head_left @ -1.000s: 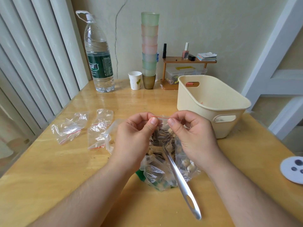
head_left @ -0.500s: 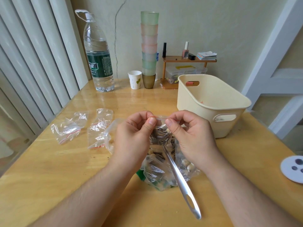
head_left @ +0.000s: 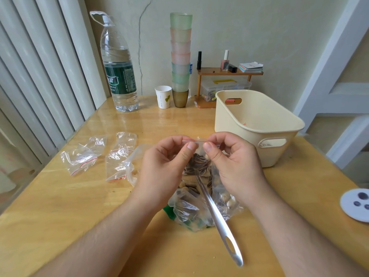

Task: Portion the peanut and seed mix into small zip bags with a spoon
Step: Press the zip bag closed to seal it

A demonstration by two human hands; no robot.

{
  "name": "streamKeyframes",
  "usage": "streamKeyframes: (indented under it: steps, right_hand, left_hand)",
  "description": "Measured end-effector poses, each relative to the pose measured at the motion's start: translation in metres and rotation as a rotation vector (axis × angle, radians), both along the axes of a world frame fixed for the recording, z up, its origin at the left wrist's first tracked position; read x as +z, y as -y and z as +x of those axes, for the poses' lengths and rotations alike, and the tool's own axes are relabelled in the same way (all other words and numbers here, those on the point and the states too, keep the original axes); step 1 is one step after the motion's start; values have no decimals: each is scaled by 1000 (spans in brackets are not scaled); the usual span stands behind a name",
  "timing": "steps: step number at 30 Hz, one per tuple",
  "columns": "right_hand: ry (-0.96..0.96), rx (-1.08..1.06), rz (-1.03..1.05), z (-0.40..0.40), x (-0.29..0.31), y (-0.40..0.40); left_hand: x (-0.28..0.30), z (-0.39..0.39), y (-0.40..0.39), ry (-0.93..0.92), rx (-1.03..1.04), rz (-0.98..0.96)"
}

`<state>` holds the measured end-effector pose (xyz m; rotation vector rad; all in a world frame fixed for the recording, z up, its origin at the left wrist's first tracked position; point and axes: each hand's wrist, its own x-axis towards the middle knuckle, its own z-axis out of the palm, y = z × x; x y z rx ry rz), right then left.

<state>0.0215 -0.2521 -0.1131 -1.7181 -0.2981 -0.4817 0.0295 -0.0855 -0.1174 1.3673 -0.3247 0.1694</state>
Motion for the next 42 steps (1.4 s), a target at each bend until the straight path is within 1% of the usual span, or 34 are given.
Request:
streamKeyframes:
  steps: [5,11,15,23,26,32,37,40,42]
  right_hand:
    - [-50,58,51,-1,0,-4]
    - [-12,20,8,-1,-1,-5]
    - [5,7,-22,0,-2,-5]
    - [-58,-3,3,1,-3,-1]
    - [-29,24,3,1,-2,-1]
    - [25,74,-75,0,2,-3]
    - [-33,4,-20,0,1,1]
    - [-93,-80,15,0,3,2]
    - [-103,-120,-6,1,2,2]
  left_hand:
    - [2,-2,2,8,-27,-12]
    - [1,-2,2,14,-38,17]
    - [0,-2,2,25,-7,56]
    - [1,-1,-2,24,-15,74]
    - [1,-2,-2,26,-22,76]
    - [0,-1,-3,31,-31,108]
    - [2,1,-4,7,17,37]
    - [2,1,-5,3,33,55]
    - [1,3,-6,-4,49,85]
